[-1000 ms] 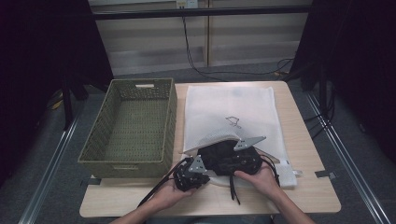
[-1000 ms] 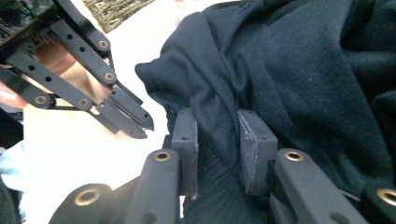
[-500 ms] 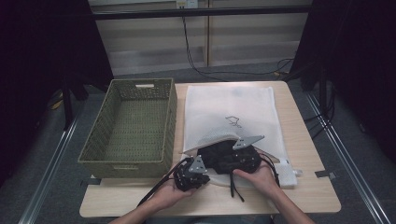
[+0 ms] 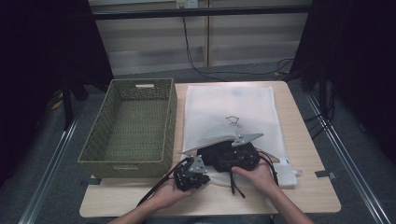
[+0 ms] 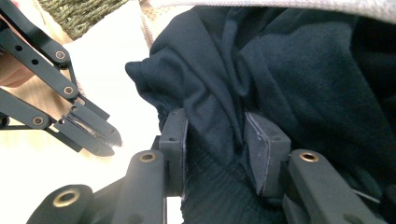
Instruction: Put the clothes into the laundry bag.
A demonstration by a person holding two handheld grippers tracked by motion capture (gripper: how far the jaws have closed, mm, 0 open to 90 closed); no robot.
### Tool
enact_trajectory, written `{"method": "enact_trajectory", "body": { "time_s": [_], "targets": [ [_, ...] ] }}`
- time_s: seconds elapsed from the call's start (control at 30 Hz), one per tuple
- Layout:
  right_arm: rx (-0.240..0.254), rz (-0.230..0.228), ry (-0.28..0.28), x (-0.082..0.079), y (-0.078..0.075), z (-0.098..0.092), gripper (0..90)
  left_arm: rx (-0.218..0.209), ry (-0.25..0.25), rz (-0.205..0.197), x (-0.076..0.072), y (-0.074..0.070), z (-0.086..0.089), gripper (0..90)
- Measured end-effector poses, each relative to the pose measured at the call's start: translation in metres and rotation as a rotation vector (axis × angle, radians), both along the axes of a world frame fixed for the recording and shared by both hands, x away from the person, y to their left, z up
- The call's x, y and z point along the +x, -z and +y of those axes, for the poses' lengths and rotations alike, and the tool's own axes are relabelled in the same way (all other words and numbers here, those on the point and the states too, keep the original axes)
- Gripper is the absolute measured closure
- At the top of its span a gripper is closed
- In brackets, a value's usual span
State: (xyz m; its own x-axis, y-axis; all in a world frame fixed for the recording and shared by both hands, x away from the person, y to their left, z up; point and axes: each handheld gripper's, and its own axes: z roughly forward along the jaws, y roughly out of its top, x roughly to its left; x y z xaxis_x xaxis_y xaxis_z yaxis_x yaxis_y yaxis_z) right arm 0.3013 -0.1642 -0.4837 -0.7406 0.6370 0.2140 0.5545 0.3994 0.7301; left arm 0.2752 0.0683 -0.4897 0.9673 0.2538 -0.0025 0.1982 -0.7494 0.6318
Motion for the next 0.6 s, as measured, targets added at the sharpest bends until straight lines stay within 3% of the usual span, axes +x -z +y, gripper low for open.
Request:
{"method": "enact_trajectory", "body": {
  "time_s": [0.17, 0.2, 0.27, 0.37, 0.43, 0.5, 0.53, 0.6],
  "targets": [
    [-0.033, 0.033, -0.050, 0.006, -0.002, 0.001, 61.2, 0.009, 0.013, 0.011, 0.001, -0.001, 0.001, 86.9],
    [-0.042, 0.037, -0.051, 0.008, -0.002, 0.002, 61.2, 0.000, -0.005, 0.011, 0.000, 0.000, 0.000, 86.9],
    [-0.060, 0.026, -0.060, 0.009, -0.003, 0.004, 61.0, -0.028, -0.017, 0.019, 0.000, 0.001, 0.000, 86.9],
    [-0.023, -0.002, -0.047, 0.009, 0.005, 0.003, 61.5, -0.026, -0.019, 0.020, -0.001, 0.001, -0.001, 86.9],
    [-0.039, -0.035, -0.063, 0.009, 0.009, 0.004, 61.0, -0.024, -0.013, 0.016, 0.000, 0.001, -0.001, 86.9],
    [-0.051, -0.035, -0.061, 0.009, 0.007, 0.005, 61.0, -0.015, -0.006, 0.021, 0.000, 0.000, -0.001, 86.9],
    [-0.051, -0.039, -0.057, 0.009, 0.008, 0.006, 61.1, -0.003, 0.002, 0.001, 0.000, 0.000, -0.001, 86.9],
    [-0.057, -0.051, -0.054, 0.011, 0.009, 0.006, 61.2, -0.021, -0.008, 0.021, 0.000, 0.001, -0.001, 86.9]
  ]
}}
